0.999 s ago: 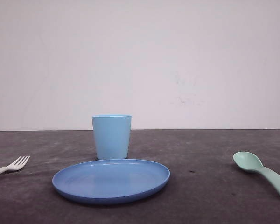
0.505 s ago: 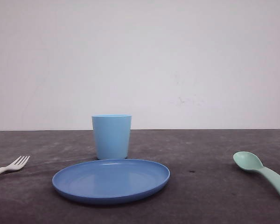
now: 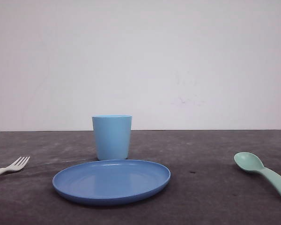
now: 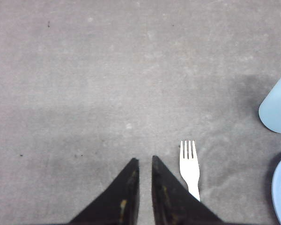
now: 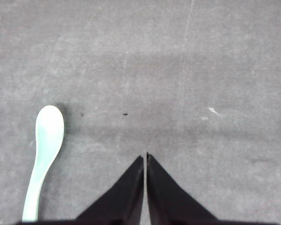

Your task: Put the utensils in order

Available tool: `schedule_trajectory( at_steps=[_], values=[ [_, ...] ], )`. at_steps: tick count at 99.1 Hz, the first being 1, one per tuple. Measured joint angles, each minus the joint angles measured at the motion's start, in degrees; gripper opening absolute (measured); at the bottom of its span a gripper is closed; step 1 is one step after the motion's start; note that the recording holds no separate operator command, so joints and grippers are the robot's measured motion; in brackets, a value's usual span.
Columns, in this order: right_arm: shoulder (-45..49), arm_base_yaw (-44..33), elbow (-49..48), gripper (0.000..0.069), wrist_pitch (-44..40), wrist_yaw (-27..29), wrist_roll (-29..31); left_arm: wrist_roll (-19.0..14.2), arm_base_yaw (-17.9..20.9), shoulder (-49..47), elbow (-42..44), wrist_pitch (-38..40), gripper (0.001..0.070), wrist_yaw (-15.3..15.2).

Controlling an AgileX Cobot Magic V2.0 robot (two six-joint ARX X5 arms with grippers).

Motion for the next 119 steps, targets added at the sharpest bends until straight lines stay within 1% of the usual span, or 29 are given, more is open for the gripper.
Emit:
schedule_trajectory(
  at_steps=[7, 12, 17, 25, 30, 33, 39, 42, 46, 54, 62, 75, 85, 103, 119],
  values=[
    [0.0, 0.2, 0.0, 0.0024, 0.0, 0.0, -0.1, 0.0, 0.0, 0.0, 0.0, 0.0, 0.0045, 0.0],
    [0.0, 0.3, 0.0, 0.0075, -0.1, 0.0, -0.2, 0.0, 0.0, 0.0, 0.0, 0.0, 0.0102, 0.0],
    [0.0, 0.5, 0.0, 0.016, -0.2, 0.0, -0.4, 0.0, 0.0, 0.0, 0.0, 0.0, 0.0209, 0.0],
    [0.0, 0.5, 0.0, 0.0333, -0.2, 0.0, -0.4, 0.0, 0.0, 0.0, 0.0, 0.0, 0.0402, 0.0],
    [0.0, 0.5, 0.0, 0.0445, -0.2, 0.0, -0.4, 0.0, 0.0, 0.0, 0.0, 0.0, 0.0486, 0.0],
    [0.0, 0.5, 0.0, 0.0509, -0.2, 0.0, -0.4, -0.1, 0.0, 0.0, 0.0, 0.0, 0.0514, 0.0],
    [0.0, 0.5, 0.0, 0.0612, -0.2, 0.0, -0.4, -0.5, 0.0, 0.2, 0.0, 0.0, 0.0543, 0.4],
    [0.0, 0.5, 0.0, 0.0648, -0.2, 0.0, -0.4, -0.8, 0.0, 0.3, 0.0, 0.0, 0.0548, 1.3],
    [0.0, 0.5, 0.0, 0.0679, -0.2, 0.0, -0.4, -1.2, -0.1, 0.8, 0.0, 0.0, 0.055, 2.9],
    [0.0, 0.5, 0.0, 0.068, -0.1, -0.1, -0.5, -2.0, -0.8, 2.9, 0.0, -0.6, 0.055, 5.8],
    [0.0, 0.5, 0.0, 0.068, 0.0, -0.1, -0.5, -2.5, -1.9, 6.0, 0.0, -1.9, 0.055, 6.7],
    [0.0, 0.5, 0.0, 0.068, 0.3, -0.1, -0.5, -3.0, -4.2, 12.4, 0.0, -3.8, 0.055, 7.0],
    [0.0, 0.5, 0.0, 0.068, 0.3, -0.1, -0.5, -3.4, -5.9, 17.7, 0.0, -3.6, 0.055, 7.0],
    [0.0, 0.5, 0.0, 0.068, 0.3, -0.1, -0.5, -4.4, -9.0, 26.4, 0.0, -1.3, 0.055, 7.0],
    [0.0, 0.5, 0.0, 0.068, 0.3, -0.1, -0.5, -4.9, -11.0, 31.5, 0.0, 2.2, 0.055, 6.7]
  ],
)
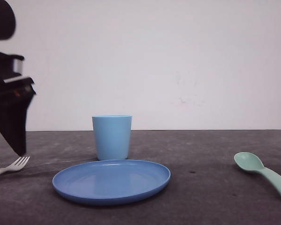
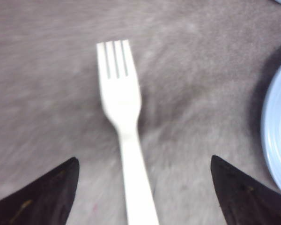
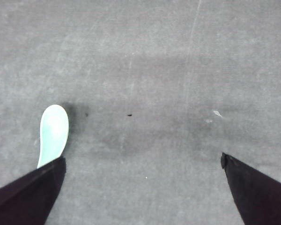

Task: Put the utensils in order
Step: 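Lower the left gripper onto the white fork and grasp it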

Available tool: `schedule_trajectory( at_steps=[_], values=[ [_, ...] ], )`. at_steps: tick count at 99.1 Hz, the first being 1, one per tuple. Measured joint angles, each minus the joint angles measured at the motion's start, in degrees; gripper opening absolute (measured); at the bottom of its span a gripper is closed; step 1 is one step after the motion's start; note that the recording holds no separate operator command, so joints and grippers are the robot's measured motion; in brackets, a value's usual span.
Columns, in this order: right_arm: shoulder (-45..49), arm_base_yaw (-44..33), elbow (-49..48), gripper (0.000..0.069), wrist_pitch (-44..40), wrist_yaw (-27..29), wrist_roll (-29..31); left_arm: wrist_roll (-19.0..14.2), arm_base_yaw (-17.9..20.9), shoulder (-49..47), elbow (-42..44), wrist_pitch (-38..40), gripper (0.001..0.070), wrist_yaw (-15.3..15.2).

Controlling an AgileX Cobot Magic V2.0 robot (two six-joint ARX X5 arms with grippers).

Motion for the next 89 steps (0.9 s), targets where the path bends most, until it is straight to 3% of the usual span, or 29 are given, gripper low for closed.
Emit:
schedule_trajectory(
  at_steps=[11, 31, 75, 80, 89],
  values=[
    [0.0, 0.0, 0.0, 0.068, 0.0, 0.0, 0.0, -0.5, -0.4, 2.3, 0.0, 1.8, 0.0539, -1.8],
    [0.0, 0.0, 0.0, 0.068, 0.0, 0.0, 0.0, -1.0, -0.5, 4.5, 0.0, 2.5, 0.0444, -3.0],
    [0.0, 0.0, 0.0, 0.068, 0.0, 0.0, 0.0, -1.8, -0.5, 6.6, 0.4, 3.8, 0.0428, -4.8],
    [0.0, 0.0, 0.0, 0.068, 0.0, 0.0, 0.0, -1.8, -0.5, 6.7, 0.4, 3.8, 0.0393, -5.0],
    [0.0, 0.0, 0.0, 0.068, 0.0, 0.0, 0.0, -1.8, -0.4, 6.9, 0.4, 4.0, 0.0247, -5.7]
  ],
)
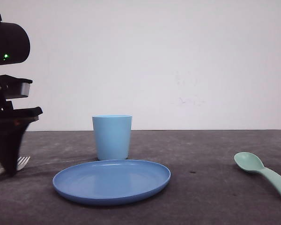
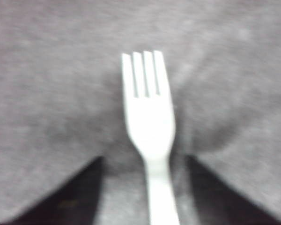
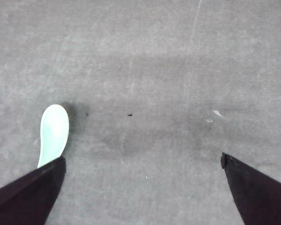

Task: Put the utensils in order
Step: 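Lower the left gripper onto the white fork and grasp it, then lift the fork with the left gripper and drop it into the blue cup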

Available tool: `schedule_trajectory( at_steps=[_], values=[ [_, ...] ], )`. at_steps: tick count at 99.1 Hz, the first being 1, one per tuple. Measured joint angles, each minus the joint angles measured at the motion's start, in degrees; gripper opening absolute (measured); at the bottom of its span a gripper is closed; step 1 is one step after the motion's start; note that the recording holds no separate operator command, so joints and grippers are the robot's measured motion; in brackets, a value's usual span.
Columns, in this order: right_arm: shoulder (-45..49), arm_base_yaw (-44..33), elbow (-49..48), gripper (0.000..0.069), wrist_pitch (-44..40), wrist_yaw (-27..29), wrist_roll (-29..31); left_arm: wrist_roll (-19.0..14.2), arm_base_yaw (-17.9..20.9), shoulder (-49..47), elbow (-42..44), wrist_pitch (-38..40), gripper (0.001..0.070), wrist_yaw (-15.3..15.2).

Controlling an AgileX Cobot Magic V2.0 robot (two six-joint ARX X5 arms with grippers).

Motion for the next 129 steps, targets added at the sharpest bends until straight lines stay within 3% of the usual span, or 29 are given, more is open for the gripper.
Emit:
schedule_trajectory(
  at_steps=[10, 20, 40, 65, 84, 103, 129],
  values=[
    [0.0, 0.0, 0.0, 0.068, 0.0, 0.0, 0.0, 0.0, -0.1, 0.1, 0.0, 0.0, 0.0107, 0.1],
    [0.0, 0.0, 0.0, 0.068, 0.0, 0.0, 0.0, 0.0, -0.1, 0.1, 0.0, 0.0, 0.0043, 0.3],
    [0.0, 0.0, 0.0, 0.068, 0.0, 0.0, 0.0, 0.0, 0.0, 0.0, 0.2, -0.2, 0.0036, 0.6],
    [0.0, 0.0, 0.0, 0.068, 0.0, 0.0, 0.0, 0.0, -0.9, -6.6, 2.7, 0.1, 0.0036, 3.8],
    [0.0, 0.0, 0.0, 0.068, 0.0, 0.0, 0.0, 0.0, -2.4, -13.4, 6.4, 6.1, 0.0036, 6.7],
    [0.0, 0.0, 0.0, 0.068, 0.0, 0.0, 0.0, -0.4, -4.2, -16.9, 6.4, 20.6, 0.0036, 11.3],
    [0.0, 0.0, 0.0, 0.068, 0.1, 0.0, 0.0, -0.4, -6.1, -14.2, 6.4, 39.0, 0.0036, 12.1]
  ],
)
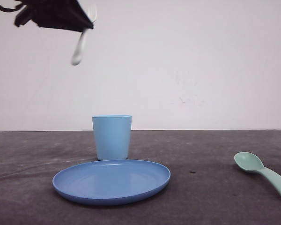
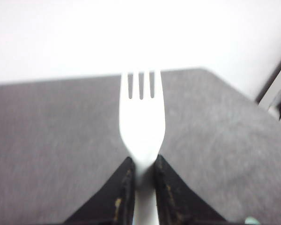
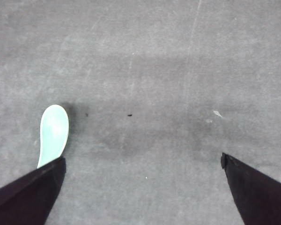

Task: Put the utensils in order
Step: 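Lift the fork with the left gripper and drop it into the blue cup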

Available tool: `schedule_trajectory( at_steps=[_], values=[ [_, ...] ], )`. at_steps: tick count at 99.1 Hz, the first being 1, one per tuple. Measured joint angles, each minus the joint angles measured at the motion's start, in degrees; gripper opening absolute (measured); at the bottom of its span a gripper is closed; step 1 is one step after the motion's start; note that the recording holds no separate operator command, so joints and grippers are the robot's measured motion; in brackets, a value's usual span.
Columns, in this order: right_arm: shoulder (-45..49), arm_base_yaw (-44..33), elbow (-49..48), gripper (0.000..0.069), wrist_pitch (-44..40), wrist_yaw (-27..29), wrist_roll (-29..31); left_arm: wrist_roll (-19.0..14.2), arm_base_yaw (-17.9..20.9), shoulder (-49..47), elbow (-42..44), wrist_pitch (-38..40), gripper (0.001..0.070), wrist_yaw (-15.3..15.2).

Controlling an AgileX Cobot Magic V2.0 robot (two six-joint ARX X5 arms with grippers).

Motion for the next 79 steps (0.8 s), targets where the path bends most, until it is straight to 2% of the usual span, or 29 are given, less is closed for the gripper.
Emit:
schedule_trajectory(
  at_steps=[26, 52, 79],
  values=[
    [0.0, 0.0, 0.0, 0.068, 0.2, 0.0, 0.0, 0.0, -0.5, 7.8, 0.0, 9.7, 0.0036, 0.0],
    [0.0, 0.0, 0.0, 0.068, 0.6, 0.0, 0.0, 0.3, -2.1, 16.0, 0.0, 14.1, 0.0036, 0.0],
    [0.0, 0.0, 0.0, 0.068, 0.8, 0.0, 0.0, 5.7, -4.2, 21.4, 0.0, 13.9, 0.0036, 0.0]
  ],
)
